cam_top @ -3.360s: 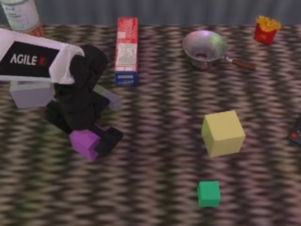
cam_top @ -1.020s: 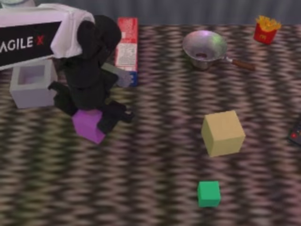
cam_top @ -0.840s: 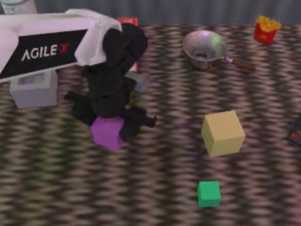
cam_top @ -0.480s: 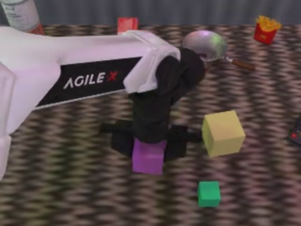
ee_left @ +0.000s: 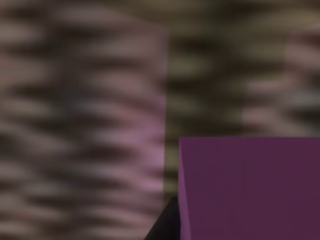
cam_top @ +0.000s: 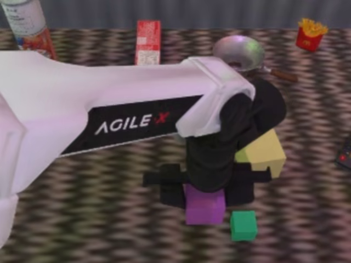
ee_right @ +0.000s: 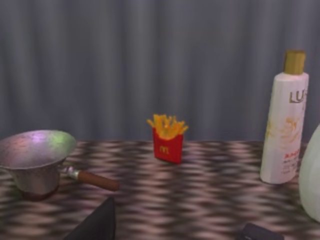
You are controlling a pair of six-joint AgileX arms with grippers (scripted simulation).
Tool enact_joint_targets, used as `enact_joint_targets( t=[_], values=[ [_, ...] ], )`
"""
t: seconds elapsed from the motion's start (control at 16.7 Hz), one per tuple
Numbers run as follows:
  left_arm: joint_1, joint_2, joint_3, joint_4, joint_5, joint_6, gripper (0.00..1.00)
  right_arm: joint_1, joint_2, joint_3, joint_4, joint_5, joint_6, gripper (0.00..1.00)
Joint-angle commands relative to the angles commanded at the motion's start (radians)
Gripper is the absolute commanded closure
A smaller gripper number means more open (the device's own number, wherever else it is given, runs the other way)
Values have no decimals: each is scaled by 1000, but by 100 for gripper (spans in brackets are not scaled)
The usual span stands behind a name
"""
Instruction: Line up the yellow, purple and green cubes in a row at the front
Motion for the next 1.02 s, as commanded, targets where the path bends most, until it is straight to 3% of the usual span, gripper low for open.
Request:
enact_joint_targets(
  t=[0.3,0.72,1.02],
  values=[
    [4,9,-13,18,2,4,100,0,0,0,0,0,0,0],
    [4,86,-143,230,2,5,100,0,0,0,0,0,0,0],
    [3,93,-153,246,1,5,100,0,0,0,0,0,0,0]
  ],
)
